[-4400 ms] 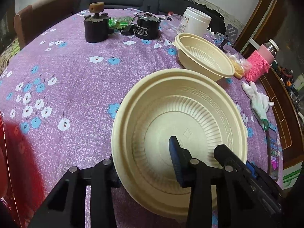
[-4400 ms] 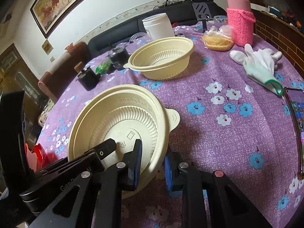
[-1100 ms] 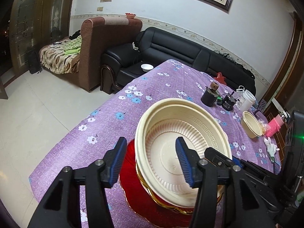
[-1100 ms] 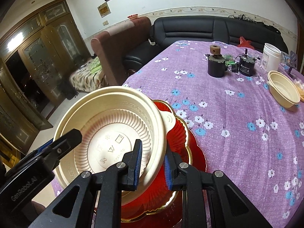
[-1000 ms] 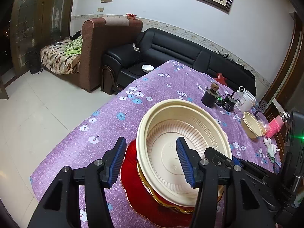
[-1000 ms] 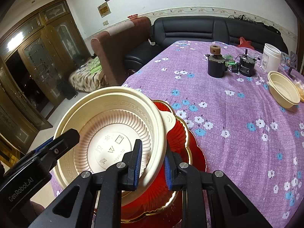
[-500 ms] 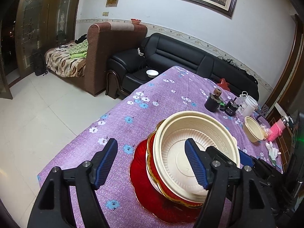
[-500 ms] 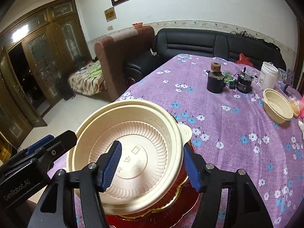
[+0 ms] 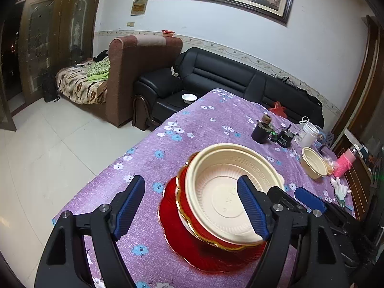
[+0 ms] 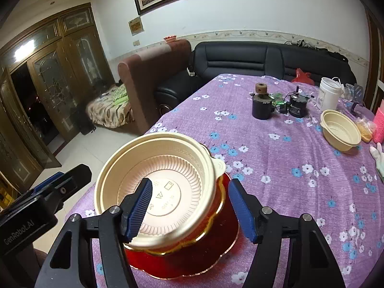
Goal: Organize plates and bowls
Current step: 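Carry the beige bowl to the stack, lower it on top, open both grippers, then move both grippers across the table to the second beige bowl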
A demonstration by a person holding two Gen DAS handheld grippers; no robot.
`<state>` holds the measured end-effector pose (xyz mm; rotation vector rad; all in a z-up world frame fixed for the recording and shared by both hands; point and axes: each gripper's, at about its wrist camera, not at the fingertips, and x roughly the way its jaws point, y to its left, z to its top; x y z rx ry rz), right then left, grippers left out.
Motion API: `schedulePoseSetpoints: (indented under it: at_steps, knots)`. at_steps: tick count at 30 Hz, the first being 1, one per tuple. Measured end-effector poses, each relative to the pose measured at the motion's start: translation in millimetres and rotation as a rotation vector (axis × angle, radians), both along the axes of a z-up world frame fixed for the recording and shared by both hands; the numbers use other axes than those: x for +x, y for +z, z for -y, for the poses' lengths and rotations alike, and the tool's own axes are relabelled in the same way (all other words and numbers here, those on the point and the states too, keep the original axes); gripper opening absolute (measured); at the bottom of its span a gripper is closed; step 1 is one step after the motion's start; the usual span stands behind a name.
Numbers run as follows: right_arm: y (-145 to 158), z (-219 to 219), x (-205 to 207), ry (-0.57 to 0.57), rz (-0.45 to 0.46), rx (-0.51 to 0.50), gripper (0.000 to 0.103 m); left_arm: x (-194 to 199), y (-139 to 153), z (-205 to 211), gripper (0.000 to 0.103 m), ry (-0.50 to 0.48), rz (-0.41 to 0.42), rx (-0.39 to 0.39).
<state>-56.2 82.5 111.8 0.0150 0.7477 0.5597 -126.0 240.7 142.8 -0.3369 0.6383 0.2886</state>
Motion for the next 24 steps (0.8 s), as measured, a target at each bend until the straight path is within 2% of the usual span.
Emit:
schedulePoseSetpoints:
  at_steps: [14,24]
  knots:
    - [1.7,54.4,-9.0,-0.065,-0.008,0.049,0.073,-2.2,15.1,59.1,0.082,-0.089,0.004,0.129]
    - [-3.1,107.0,-2.0,-0.143,-0.034,0.084,0.074,7.1,12.3,99.3,0.083,-0.156,-0.024,0.202]
